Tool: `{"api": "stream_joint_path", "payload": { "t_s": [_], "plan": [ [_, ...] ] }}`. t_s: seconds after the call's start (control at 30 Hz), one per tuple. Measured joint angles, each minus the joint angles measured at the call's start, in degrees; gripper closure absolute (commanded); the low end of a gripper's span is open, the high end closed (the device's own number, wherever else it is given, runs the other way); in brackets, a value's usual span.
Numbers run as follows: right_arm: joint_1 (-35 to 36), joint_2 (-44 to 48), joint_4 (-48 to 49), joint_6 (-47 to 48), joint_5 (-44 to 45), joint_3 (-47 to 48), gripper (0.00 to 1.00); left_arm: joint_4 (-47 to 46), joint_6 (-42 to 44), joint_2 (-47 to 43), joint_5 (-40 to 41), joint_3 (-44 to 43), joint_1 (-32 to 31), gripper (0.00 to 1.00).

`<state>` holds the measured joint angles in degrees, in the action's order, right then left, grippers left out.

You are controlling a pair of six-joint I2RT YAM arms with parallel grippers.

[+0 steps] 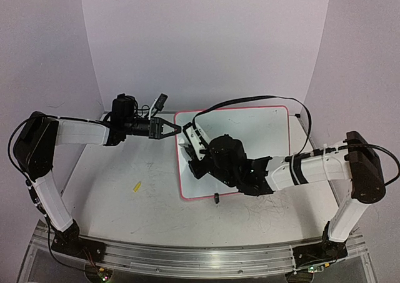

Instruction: Write a sentence on the whiteboard

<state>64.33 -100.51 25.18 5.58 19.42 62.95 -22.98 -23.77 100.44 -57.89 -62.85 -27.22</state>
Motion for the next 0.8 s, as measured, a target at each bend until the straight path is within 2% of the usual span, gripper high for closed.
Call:
{"api": "stream_joint_path", "payload": {
  "t_s": [0.8],
  "plan": [
    [1.0,0.8,-1.2,-1.8,-1.0,-1.0,1.00,-0.1,0.0,-0.2,-0.1,0.2,-0.1,1.00]
  ]
}}
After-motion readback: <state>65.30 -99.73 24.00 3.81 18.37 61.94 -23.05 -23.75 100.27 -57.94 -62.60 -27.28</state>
